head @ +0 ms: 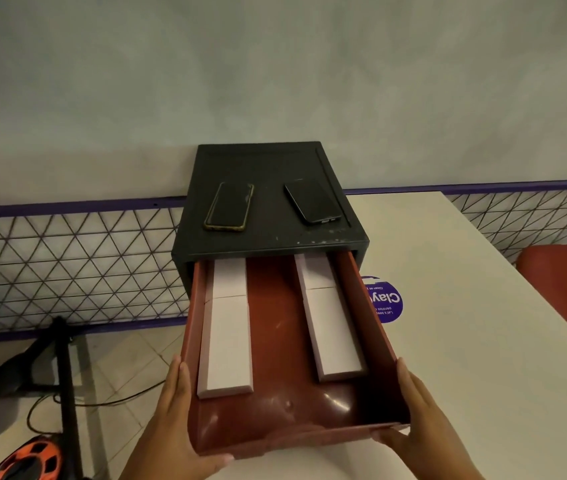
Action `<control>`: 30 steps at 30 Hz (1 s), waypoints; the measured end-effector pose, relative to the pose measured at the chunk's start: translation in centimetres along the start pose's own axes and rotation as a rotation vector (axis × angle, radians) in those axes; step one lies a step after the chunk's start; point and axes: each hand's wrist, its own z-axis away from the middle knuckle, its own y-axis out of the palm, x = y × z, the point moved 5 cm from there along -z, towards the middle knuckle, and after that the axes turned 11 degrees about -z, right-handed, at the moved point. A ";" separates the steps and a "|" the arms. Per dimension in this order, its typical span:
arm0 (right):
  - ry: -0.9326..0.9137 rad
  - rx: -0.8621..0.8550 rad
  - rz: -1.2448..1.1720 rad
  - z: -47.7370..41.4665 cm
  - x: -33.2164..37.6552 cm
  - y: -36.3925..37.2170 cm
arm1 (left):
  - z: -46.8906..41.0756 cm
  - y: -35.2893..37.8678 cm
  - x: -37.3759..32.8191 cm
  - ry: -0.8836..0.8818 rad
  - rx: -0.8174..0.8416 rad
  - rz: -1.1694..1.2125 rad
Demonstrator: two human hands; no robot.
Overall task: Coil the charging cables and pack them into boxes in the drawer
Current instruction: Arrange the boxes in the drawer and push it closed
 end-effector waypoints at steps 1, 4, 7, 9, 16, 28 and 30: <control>0.009 -0.011 -0.001 -0.5 0.0 -0.1 | -0.4 -0.1 0.1 -0.004 -0.032 0.011; 0.003 -0.015 0.020 -1.8 1.1 -0.3 | -1.6 -1.0 0.3 -0.016 -0.091 0.055; -0.034 -0.027 0.038 -3.4 2.3 -0.7 | -3.1 -1.9 0.3 0.002 -0.120 0.077; -0.041 -0.034 0.059 -4.6 2.8 -1.0 | -4.1 -2.5 0.0 0.017 -0.139 0.041; -0.037 0.036 0.138 -8.3 3.8 -1.1 | -7.3 -4.4 -0.5 0.031 -0.157 -0.094; -0.094 0.005 0.233 -12.8 5.0 -0.9 | -11.6 -6.9 -0.5 0.034 -0.195 -0.251; -0.089 0.006 0.245 -13.0 5.0 -0.9 | -12.0 -7.0 -0.4 0.038 -0.178 -0.281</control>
